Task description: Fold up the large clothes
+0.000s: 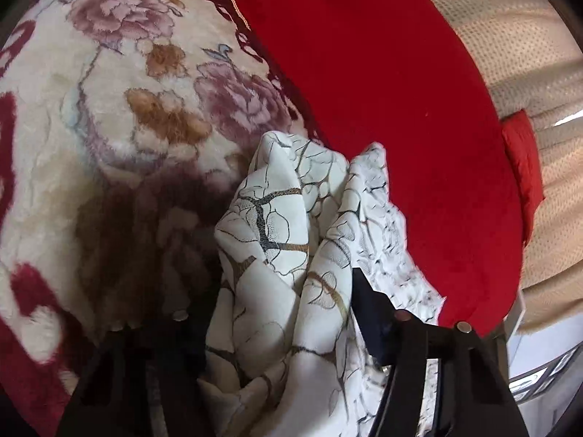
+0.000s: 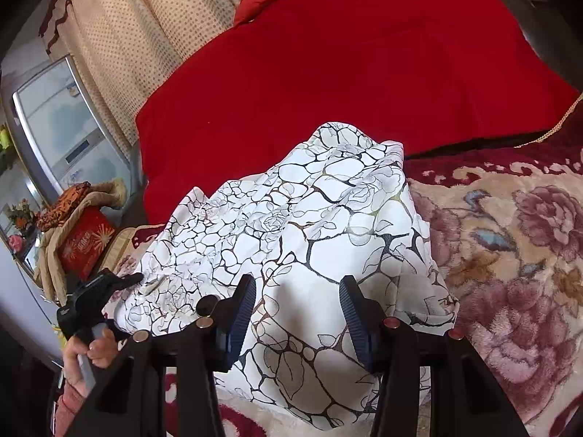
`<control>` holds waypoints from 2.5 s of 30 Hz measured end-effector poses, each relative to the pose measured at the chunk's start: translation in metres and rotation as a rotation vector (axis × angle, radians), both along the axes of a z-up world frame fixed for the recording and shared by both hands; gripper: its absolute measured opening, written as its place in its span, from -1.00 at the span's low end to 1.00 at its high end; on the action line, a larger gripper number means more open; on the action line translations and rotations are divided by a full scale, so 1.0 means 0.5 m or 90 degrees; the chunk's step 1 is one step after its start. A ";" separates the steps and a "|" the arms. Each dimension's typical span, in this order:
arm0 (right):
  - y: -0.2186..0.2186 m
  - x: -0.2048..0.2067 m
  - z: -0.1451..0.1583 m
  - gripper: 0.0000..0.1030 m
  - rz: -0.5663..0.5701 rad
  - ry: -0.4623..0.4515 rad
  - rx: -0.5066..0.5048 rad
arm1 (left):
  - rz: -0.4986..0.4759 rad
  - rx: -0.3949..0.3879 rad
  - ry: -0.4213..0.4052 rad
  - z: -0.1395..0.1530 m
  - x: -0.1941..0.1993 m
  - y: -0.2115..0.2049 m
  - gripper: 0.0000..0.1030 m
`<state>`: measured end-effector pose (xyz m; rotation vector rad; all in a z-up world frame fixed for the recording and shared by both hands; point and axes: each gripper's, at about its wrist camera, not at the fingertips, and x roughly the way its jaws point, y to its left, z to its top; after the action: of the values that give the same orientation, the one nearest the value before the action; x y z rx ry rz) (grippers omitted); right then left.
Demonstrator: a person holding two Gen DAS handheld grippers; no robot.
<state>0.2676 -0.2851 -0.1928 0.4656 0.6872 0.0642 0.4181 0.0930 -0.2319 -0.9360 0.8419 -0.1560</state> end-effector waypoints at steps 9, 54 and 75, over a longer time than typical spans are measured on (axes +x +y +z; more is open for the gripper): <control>0.001 0.034 -0.016 0.01 -0.006 0.016 -0.002 | -0.081 -0.027 -0.021 0.011 0.045 -0.016 0.82; -0.272 0.122 -0.049 0.02 0.000 0.028 0.338 | -0.472 0.486 -0.271 0.215 -0.222 -0.646 -0.64; -0.167 0.273 -0.016 -0.23 0.157 0.053 0.395 | -0.499 0.472 -0.287 0.191 -0.235 -0.653 -0.63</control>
<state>0.4040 -0.3689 -0.2010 0.9791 0.8016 0.5031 0.3005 -0.2334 -0.1363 0.1636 0.7165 -0.6545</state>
